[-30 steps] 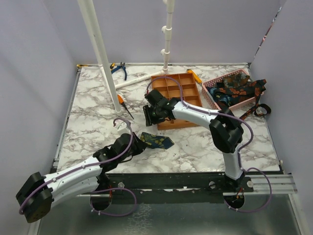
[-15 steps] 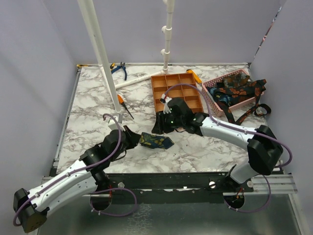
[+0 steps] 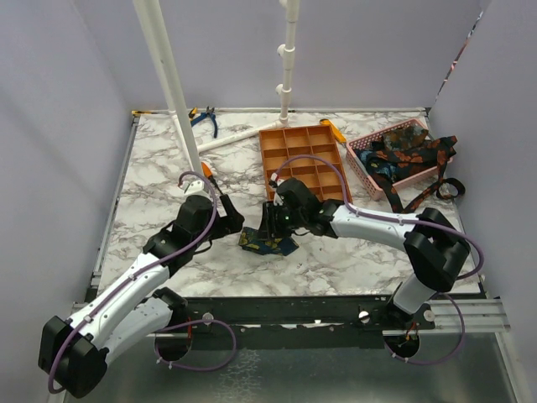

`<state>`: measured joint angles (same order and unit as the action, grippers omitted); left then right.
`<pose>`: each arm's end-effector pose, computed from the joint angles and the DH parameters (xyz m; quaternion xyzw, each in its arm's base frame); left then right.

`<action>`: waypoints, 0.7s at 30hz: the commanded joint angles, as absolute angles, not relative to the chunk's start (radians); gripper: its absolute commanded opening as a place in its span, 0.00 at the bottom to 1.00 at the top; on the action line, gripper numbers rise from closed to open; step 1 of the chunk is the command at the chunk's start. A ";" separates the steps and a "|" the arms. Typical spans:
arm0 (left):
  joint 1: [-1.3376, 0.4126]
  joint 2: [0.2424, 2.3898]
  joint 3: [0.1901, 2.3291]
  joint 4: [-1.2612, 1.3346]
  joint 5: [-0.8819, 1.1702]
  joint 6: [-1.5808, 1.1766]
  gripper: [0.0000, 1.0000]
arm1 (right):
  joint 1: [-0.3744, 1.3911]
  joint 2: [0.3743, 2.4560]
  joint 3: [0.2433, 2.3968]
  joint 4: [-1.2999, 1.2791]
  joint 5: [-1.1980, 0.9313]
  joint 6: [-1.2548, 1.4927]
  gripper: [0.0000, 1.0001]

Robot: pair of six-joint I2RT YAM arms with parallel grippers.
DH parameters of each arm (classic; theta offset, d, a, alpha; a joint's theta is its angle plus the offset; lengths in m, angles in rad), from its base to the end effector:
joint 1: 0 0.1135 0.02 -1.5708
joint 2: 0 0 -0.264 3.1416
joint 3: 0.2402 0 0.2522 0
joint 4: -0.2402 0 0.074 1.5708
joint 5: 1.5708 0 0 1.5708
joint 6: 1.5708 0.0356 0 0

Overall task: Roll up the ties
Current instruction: Roll the tie at the center of the board.

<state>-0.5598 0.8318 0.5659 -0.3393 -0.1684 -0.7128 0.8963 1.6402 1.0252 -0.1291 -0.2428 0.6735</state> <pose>0.1591 -0.0927 0.2401 -0.1064 0.8770 -0.2150 0.4163 0.2137 0.2809 0.2110 -0.1494 0.8980 0.3603 0.2037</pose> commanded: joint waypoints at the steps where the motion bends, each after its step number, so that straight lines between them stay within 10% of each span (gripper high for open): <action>1: -0.554 0.843 0.567 -0.327 -0.032 -0.644 0.98 | 0.899 1.675 0.984 -0.153 -0.168 0.691 0.39; 21: -0.522 1.136 0.643 -0.215 0.327 -0.460 0.99 | 0.830 1.662 0.846 -0.078 -0.193 0.607 0.37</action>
